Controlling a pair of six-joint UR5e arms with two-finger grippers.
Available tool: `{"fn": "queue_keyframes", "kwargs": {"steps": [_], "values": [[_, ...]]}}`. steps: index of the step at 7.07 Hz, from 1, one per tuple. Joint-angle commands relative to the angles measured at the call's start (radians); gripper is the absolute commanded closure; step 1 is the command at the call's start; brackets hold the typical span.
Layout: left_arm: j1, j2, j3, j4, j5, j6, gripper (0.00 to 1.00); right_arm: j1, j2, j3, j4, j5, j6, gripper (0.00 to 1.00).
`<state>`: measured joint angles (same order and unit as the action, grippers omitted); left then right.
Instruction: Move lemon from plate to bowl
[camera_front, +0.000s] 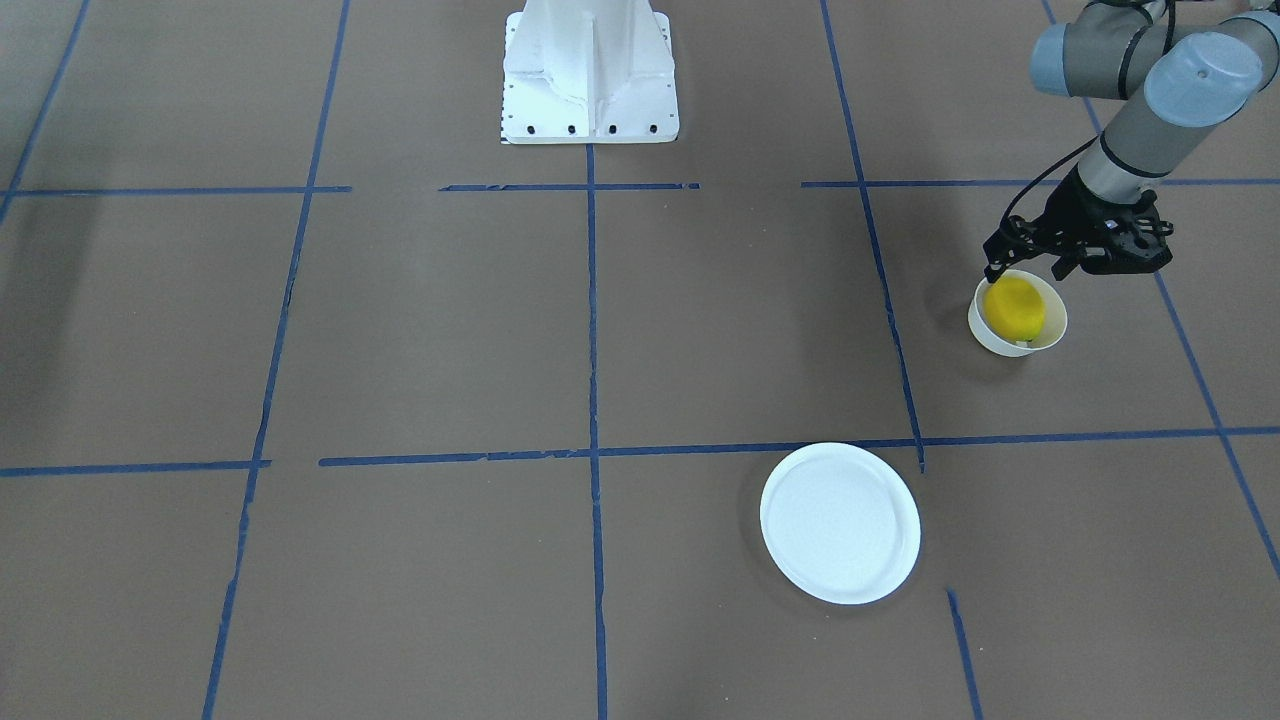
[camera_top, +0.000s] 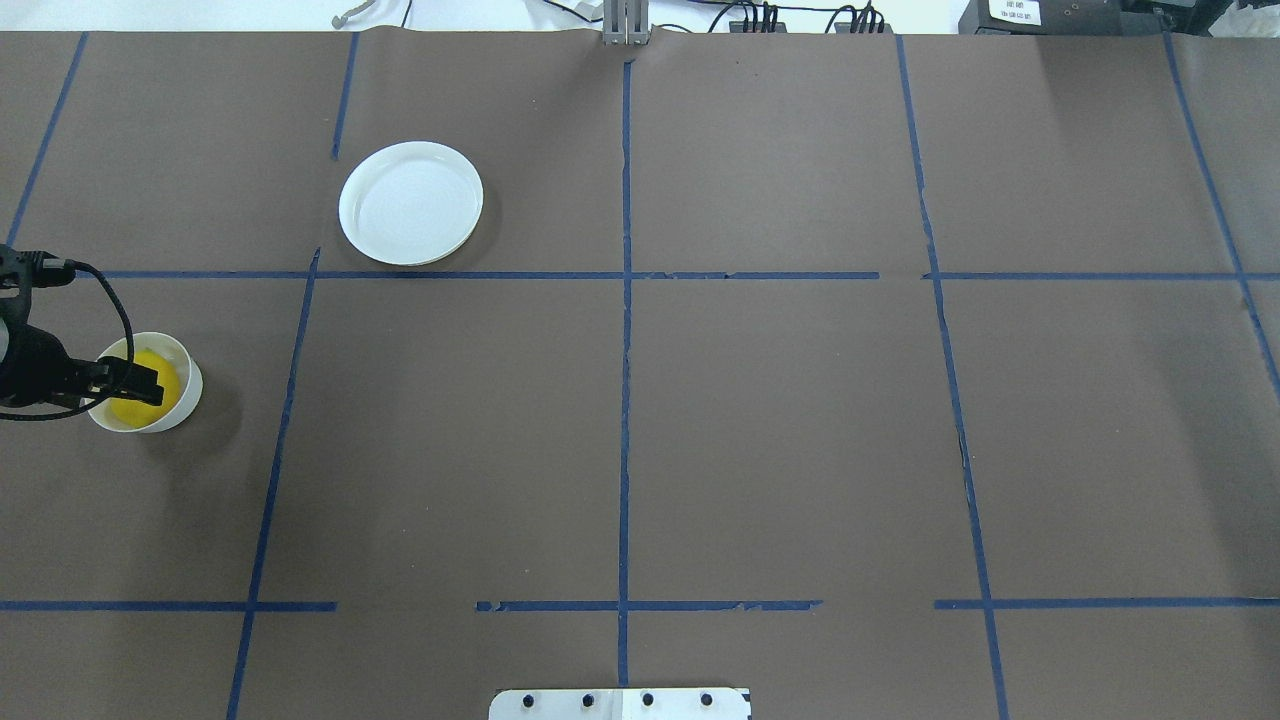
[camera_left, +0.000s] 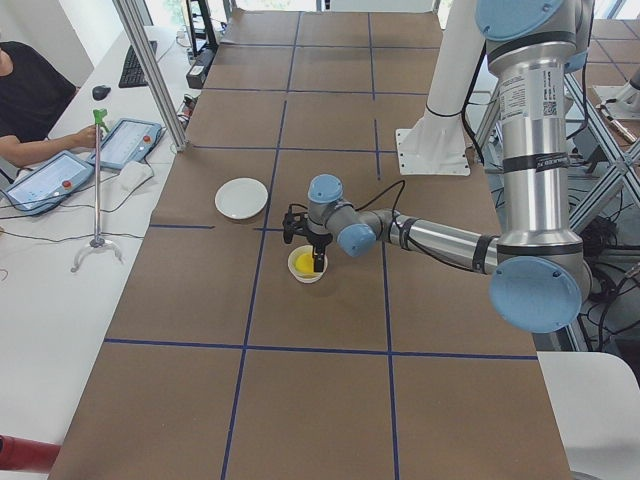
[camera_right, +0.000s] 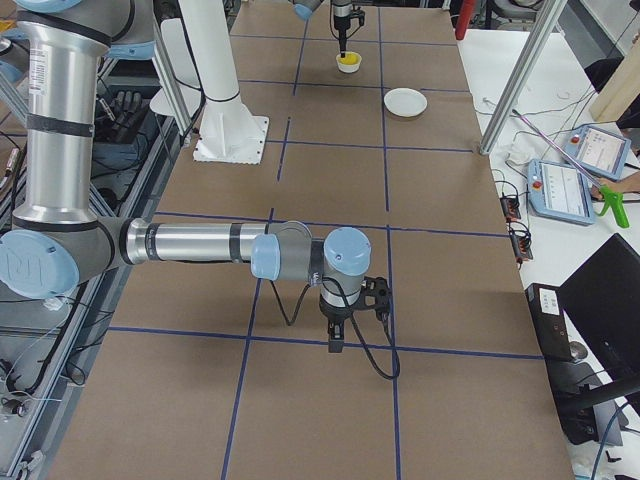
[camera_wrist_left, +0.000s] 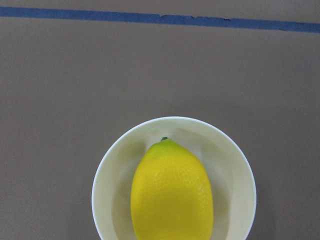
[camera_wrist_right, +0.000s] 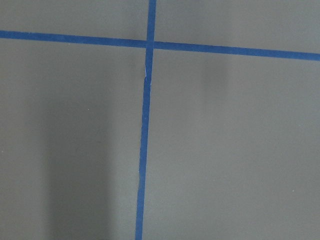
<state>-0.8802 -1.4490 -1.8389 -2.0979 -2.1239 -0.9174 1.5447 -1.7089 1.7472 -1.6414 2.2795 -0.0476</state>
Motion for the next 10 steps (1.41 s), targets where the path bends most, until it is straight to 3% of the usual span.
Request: {"fn": "queue_keyframes", "kwargs": {"steps": [1, 3, 5, 6, 8, 10], "values": [[-0.093, -0.028, -0.028, 0.123, -0.060, 0.217, 0.00, 0.000, 0.000, 0.000, 0.000, 0.000, 0.000, 0.00], [-0.234, -0.089, -0.046, 0.327, -0.085, 0.508, 0.00, 0.000, 0.000, 0.000, 0.000, 0.000, 0.000, 0.00], [-0.423, -0.073, -0.031, 0.360, -0.180, 0.706, 0.00, 0.000, 0.000, 0.000, 0.000, 0.000, 0.000, 0.00], [-0.510, -0.065, 0.027, 0.360, -0.215, 0.835, 0.00, 0.000, 0.000, 0.000, 0.000, 0.000, 0.000, 0.00], [-0.638, -0.062, 0.114, 0.378, -0.231, 0.890, 0.00, 0.000, 0.000, 0.000, 0.000, 0.000, 0.000, 0.00], [-0.672, -0.036, 0.122, 0.439, -0.231, 0.890, 0.00, 0.000, 0.000, 0.000, 0.000, 0.000, 0.000, 0.00]]}}
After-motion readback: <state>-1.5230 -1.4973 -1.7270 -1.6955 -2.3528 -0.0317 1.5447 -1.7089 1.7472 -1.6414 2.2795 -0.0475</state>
